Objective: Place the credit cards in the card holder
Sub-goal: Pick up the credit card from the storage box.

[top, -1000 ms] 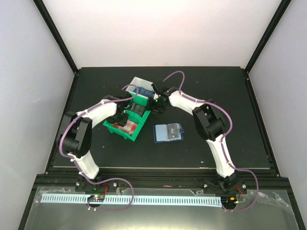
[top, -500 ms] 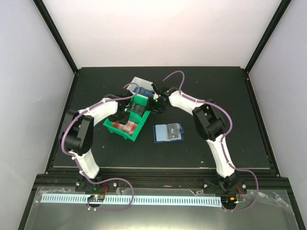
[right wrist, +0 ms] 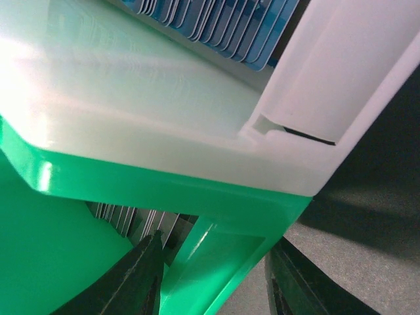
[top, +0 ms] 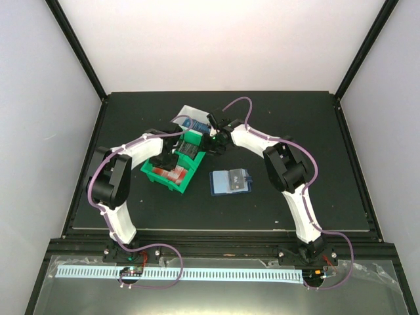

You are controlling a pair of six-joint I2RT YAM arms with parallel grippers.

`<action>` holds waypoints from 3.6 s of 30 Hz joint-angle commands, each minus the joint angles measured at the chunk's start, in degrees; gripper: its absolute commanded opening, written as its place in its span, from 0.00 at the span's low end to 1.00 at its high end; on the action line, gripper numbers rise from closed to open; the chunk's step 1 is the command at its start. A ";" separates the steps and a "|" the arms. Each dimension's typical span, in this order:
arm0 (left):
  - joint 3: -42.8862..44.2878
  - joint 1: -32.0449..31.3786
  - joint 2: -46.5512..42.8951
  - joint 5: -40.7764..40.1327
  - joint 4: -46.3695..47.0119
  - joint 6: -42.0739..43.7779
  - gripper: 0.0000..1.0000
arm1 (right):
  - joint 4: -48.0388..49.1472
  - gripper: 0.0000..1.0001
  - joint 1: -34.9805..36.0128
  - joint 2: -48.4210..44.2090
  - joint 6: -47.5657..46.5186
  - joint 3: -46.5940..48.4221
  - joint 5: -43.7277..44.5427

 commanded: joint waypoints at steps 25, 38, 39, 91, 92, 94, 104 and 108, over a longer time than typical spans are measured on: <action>3.91 10.84 -2.19 9.80 -5.82 0.71 0.41 | -1.52 0.42 -0.18 -0.35 -1.79 -1.86 2.22; 2.74 9.10 -0.01 6.32 -3.53 1.20 0.45 | -1.44 0.42 -0.12 -0.46 -1.78 -1.86 2.25; 2.74 8.84 0.19 5.97 -3.41 1.31 0.46 | -1.48 0.42 -0.11 -0.46 -1.78 -1.86 2.25; 5.21 5.77 -0.64 8.30 -2.61 1.23 0.45 | -1.65 0.42 -0.18 -0.20 -2.13 -1.84 2.26; 5.13 5.77 -0.34 8.31 -2.52 1.23 0.46 | -1.65 0.42 -0.13 -0.20 -2.12 -1.86 2.33; 5.03 5.77 0.15 7.97 -2.52 1.19 0.47 | -1.66 0.42 -0.17 -0.20 -2.11 -1.86 2.34; 4.44 5.60 1.57 7.61 -2.52 1.15 0.50 | -1.74 0.42 -0.15 -0.02 -2.19 -1.51 2.34; 4.32 5.43 1.10 11.98 -2.53 1.62 0.50 | -1.73 0.42 -0.13 0.00 -2.20 -1.59 2.34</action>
